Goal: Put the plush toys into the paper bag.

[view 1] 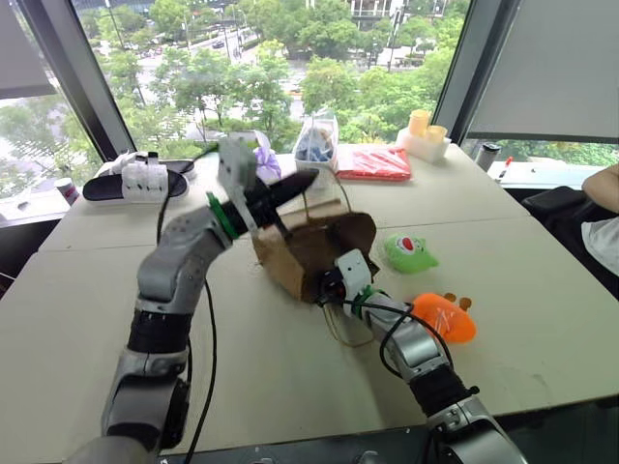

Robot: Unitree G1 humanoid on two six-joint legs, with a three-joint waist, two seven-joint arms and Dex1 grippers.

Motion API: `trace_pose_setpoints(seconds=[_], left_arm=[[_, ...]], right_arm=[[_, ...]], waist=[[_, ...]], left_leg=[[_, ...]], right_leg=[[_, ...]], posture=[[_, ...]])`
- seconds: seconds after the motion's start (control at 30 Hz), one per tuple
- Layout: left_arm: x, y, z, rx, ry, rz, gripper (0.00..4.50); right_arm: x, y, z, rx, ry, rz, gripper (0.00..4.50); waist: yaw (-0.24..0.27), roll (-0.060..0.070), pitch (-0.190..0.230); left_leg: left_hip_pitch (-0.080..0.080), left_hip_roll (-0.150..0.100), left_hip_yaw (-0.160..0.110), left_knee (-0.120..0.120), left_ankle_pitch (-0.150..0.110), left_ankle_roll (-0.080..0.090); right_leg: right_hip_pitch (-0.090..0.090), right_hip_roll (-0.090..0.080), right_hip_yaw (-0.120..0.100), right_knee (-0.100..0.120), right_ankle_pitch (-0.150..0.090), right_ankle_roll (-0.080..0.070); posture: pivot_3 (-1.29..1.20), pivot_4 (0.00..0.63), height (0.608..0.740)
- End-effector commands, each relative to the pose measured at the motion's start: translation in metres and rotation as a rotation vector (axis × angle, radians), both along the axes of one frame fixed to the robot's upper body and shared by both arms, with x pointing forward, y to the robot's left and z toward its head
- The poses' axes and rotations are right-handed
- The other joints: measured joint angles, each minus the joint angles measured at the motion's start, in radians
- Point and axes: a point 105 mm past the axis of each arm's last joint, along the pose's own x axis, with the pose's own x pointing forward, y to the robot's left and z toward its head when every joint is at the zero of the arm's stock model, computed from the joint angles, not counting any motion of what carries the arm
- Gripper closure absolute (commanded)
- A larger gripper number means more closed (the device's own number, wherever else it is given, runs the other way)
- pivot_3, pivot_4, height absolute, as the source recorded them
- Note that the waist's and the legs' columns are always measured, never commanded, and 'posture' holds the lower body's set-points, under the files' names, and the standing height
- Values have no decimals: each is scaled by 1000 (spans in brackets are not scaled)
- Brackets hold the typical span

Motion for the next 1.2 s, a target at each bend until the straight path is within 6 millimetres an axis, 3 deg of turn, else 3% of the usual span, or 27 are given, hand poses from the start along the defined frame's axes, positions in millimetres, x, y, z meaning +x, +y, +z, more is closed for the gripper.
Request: trace_pose_setpoints(seconds=[0.03, 0.1, 0.2, 0.27, 0.37, 0.5, 0.7, 0.8, 0.83, 1.0, 1.2], left_arm=[[-13, 3, 34, -74, -73, -19, 4485], [-17, 0, 35, -75, -70, -36, 4485], [-22, -8, 16, -30, -31, -74, 4485], [-24, -15, -13, 31, 15, -92, 4485], [-28, -22, -43, 67, 59, -106, 4485], [-34, -28, -51, 84, 45, -106, 4485], [-41, -31, -53, 82, 47, -134, 4500], [-43, -32, -57, 89, 59, -148, 4500], [-44, -33, -57, 92, 61, -154, 4500], [-47, -36, -58, 99, 57, -171, 4500], [-47, -37, -55, 109, 46, -165, 4500]], right_arm=[[-1, -3, 3, 0, -12, 4, 4500], [-1, -5, 2, -7, -7, 0, 4500], [-2, -6, 6, -5, -13, -3, 4500], [-2, -9, 22, 20, -46, -6, 4500], [-8, -19, 52, 31, -105, -11, 4500], [-36, -46, 86, 16, -134, -34, 4500], [-84, -97, 105, -95, -111, -139, 1690], [-101, -116, 97, -173, -57, -174, 203], [-105, -125, 90, -204, -16, -203, 34], [-118, -158, 52, -287, 123, -298, 34], [-111, -179, 22, -342, 162, -353, 34]], waist=[[-1, 0, 0], [-2, 0, 0], [-2, 0, 0], [-2, 0, 0], [2, 0, 0], [11, 0, 0], [9, 0, 0], [8, 1, 0], [9, 0, 0], [10, 0, 0], [8, 0, 0]], left_leg=[[0, 0, 0, 0, 2, -4], [0, 0, 0, 0, 2, -4], [0, 0, 0, 0, 2, -4], [0, 0, 0, 0, 2, -4], [0, 0, 0, 0, 2, -4], [-2, 0, 0, 0, 2, -3], [-2, 0, 0, 0, -1, 2], [-1, 0, 1, 0, -1, 2], [-1, 0, 1, 0, -1, 2], [-1, 0, 3, 1, -1, 2], [0, 0, 4, 2, -1, 2]], right_leg=[[0, 0, 0, 0, 0, 0], [0, 0, 0, 0, 0, 0], [0, 0, 0, 0, 0, 0], [0, 0, 0, 0, 0, 0], [0, 0, 1, 0, 0, 0], [-2, 0, 0, 1, 0, 0], [0, 0, 0, -1, 0, 0], [0, 0, 0, -1, 0, 0], [0, 0, 0, -1, 0, 0], [2, 0, 0, -1, 0, 0], [3, 0, 0, -1, 0, 0]], posture=[[0, 150, 740], [0, 150, 740], [0, 150, 740], [0, 150, 740], [0, 150, 740], [0, 150, 740], [0, 150, 740], [0, 150, 740], [0, 150, 740], [0, 150, 740], [0, 150, 740]])
